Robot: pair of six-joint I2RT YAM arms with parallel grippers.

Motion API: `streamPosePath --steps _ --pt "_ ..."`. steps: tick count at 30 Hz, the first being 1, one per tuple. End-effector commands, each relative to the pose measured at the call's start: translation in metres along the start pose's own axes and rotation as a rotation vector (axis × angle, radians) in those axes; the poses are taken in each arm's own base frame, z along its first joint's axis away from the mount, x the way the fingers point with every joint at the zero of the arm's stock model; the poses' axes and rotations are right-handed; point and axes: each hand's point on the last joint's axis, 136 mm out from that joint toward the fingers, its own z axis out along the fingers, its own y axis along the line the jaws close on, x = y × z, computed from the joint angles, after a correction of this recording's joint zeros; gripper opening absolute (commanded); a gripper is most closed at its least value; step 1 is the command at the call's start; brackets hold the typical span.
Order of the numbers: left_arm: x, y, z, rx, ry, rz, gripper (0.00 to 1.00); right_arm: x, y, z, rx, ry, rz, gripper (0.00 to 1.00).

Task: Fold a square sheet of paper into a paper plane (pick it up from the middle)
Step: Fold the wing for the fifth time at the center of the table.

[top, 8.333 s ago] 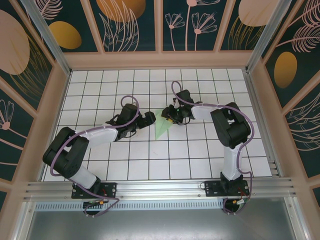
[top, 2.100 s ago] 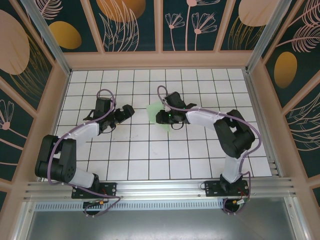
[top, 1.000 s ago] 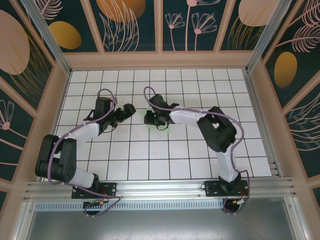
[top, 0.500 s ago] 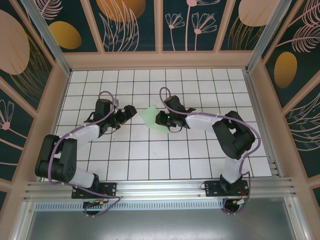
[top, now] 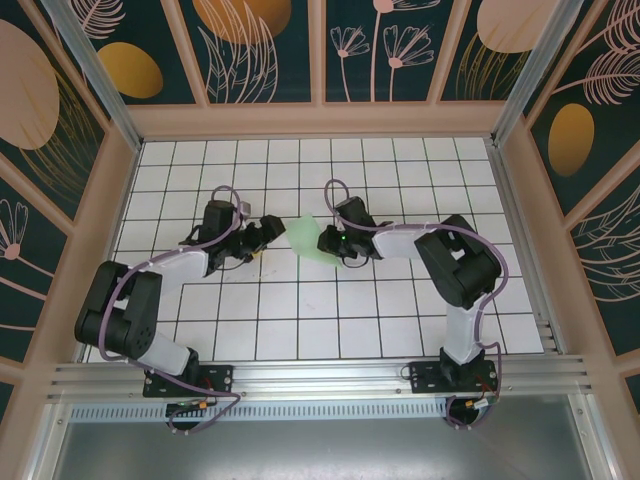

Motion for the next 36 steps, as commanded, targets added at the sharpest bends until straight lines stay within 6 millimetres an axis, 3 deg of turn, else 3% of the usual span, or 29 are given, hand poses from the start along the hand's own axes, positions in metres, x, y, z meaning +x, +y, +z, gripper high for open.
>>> streamPosePath --steps 1,8,15,17,22,23,31,36 --pt "0.007 -0.013 0.009 0.042 0.03 -0.015 0.92 0.008 -0.015 0.004 -0.02 0.022 0.064 0.18" --pt "0.021 -0.016 0.027 0.018 0.07 -0.083 0.85 0.015 -0.033 0.001 -0.087 0.059 0.162 0.18" --pt "0.026 -0.018 0.042 -0.006 0.094 -0.114 0.77 0.028 -0.034 0.002 -0.118 0.105 0.178 0.19" --pt "0.027 -0.019 0.046 -0.006 0.102 -0.118 0.74 0.021 -0.043 -0.001 -0.113 0.09 0.2 0.19" --pt "0.027 -0.026 0.052 0.009 0.113 -0.114 0.69 0.021 -0.044 -0.002 -0.127 0.094 0.205 0.19" --pt "0.03 -0.018 0.058 -0.012 0.126 -0.127 0.69 0.02 -0.044 -0.003 -0.127 0.093 0.206 0.19" --pt "0.033 -0.016 0.067 -0.009 0.151 -0.135 0.67 0.02 -0.042 -0.004 -0.139 0.095 0.208 0.19" --pt "0.032 -0.021 0.071 0.016 0.162 -0.129 0.51 0.019 -0.039 -0.005 -0.151 0.09 0.2 0.2"
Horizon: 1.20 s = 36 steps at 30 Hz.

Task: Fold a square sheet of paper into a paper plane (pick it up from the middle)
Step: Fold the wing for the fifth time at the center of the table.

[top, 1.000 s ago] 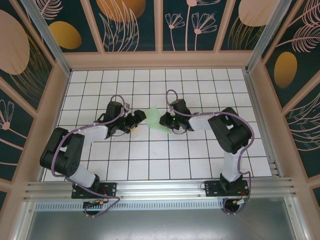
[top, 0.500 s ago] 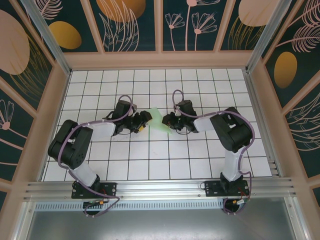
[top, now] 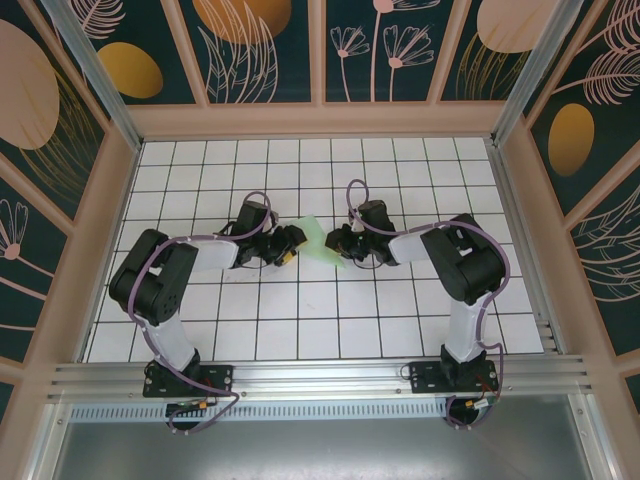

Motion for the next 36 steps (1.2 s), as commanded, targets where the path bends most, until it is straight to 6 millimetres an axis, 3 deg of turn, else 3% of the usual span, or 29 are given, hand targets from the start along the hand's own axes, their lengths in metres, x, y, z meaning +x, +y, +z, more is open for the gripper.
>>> streamPosePath --steps 1,7,10,14,17,20,25,30,33,36 --pt "-0.004 -0.019 0.004 0.061 0.01 0.026 0.48 0.017 -0.033 0.0 0.082 0.044 0.065 0.2" --pt "-0.006 -0.022 0.008 0.072 0.011 0.043 0.27 0.009 -0.017 -0.004 0.054 0.015 -0.008 0.27" --pt "-0.006 -0.021 0.01 0.073 0.014 0.047 0.16 0.0 0.002 -0.008 0.04 0.0 -0.096 0.29" --pt "-0.006 -0.021 0.01 0.075 0.011 0.049 0.03 -0.016 0.022 -0.021 0.065 -0.076 -0.213 0.44" --pt "-0.006 -0.022 0.008 0.079 0.011 0.051 0.01 -0.027 0.031 -0.037 0.084 -0.156 -0.308 0.57" --pt "-0.006 -0.025 0.007 0.087 0.011 0.052 0.0 -0.025 0.032 -0.046 0.153 -0.234 -0.434 0.66" --pt "-0.006 -0.028 0.005 0.091 0.011 0.049 0.0 -0.021 0.032 -0.062 0.257 -0.371 -0.642 0.63" --pt "-0.005 -0.029 0.005 0.096 0.017 0.044 0.0 -0.005 0.027 -0.056 0.323 -0.352 -0.833 0.61" --pt "-0.005 -0.031 0.004 0.098 0.02 0.04 0.0 0.014 0.036 -0.054 0.301 -0.409 -1.037 0.59" --pt "-0.005 -0.032 0.004 0.092 0.021 0.041 0.0 0.022 0.042 -0.05 0.275 -0.401 -1.1 0.58"
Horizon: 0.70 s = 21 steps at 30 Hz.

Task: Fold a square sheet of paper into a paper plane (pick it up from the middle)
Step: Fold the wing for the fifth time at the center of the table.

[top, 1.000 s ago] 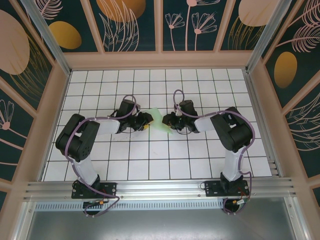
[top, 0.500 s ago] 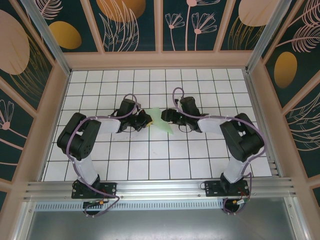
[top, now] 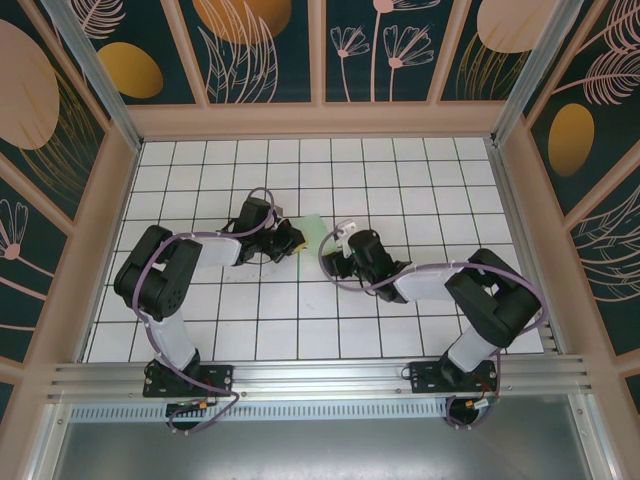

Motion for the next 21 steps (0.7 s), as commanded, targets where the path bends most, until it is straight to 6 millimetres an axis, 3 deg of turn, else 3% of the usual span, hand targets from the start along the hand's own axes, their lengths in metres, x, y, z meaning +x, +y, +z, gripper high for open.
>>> streamPosePath --steps 1,5,11,21 --pt "-0.001 -0.017 -0.002 0.032 0.006 0.014 0.0 -0.028 0.007 -0.002 0.013 -0.127 -0.161 0.58" --pt "-0.001 -0.017 -0.002 0.029 0.008 0.01 0.0 -0.024 0.017 0.007 0.01 -0.138 -0.261 0.56" --pt "-0.002 -0.017 -0.002 0.023 0.007 0.002 0.0 -0.02 0.022 0.023 0.054 -0.148 -0.382 0.43" --pt "-0.003 -0.017 -0.003 0.016 0.004 -0.006 0.01 -0.026 0.016 0.036 0.135 -0.216 -0.439 0.37"
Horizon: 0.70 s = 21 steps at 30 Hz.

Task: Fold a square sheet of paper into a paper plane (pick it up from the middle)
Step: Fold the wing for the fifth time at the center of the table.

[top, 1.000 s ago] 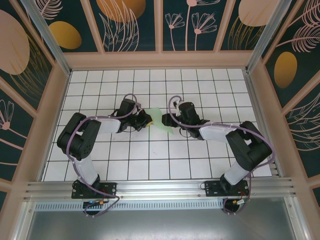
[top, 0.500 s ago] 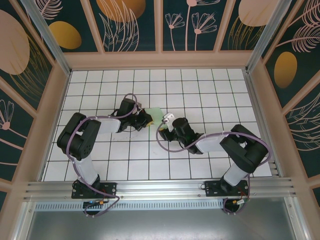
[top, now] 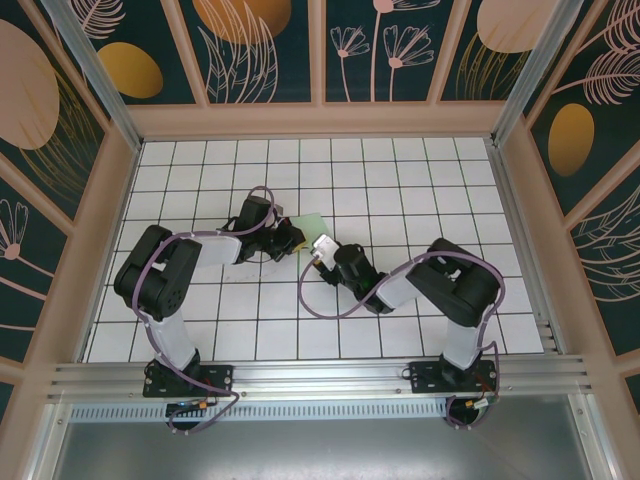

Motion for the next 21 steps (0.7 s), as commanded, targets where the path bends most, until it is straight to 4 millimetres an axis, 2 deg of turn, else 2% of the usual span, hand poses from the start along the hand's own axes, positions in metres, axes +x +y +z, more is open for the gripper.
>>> streamPosePath --steps 1,7,13,15,18,21 --pt "-0.001 -0.015 -0.002 0.021 0.002 -0.002 0.01 -0.025 -0.008 0.007 0.068 -0.087 -0.027 0.36" --pt "-0.001 -0.015 -0.003 0.022 0.004 -0.006 0.01 -0.028 -0.009 0.017 0.094 -0.099 -0.048 0.35" --pt "-0.002 -0.018 -0.004 0.022 -0.001 -0.004 0.05 -0.027 -0.007 0.021 0.096 -0.101 -0.061 0.22" --pt "-0.004 -0.017 -0.007 0.014 -0.019 -0.005 0.11 -0.025 -0.003 0.02 0.077 -0.098 -0.059 0.15" --pt "-0.01 -0.022 -0.016 0.014 -0.068 0.005 0.28 -0.022 0.001 0.018 0.044 -0.095 -0.04 0.08" --pt "-0.019 -0.027 -0.027 0.006 -0.123 0.021 0.43 -0.021 0.006 0.015 0.006 -0.093 0.004 0.06"
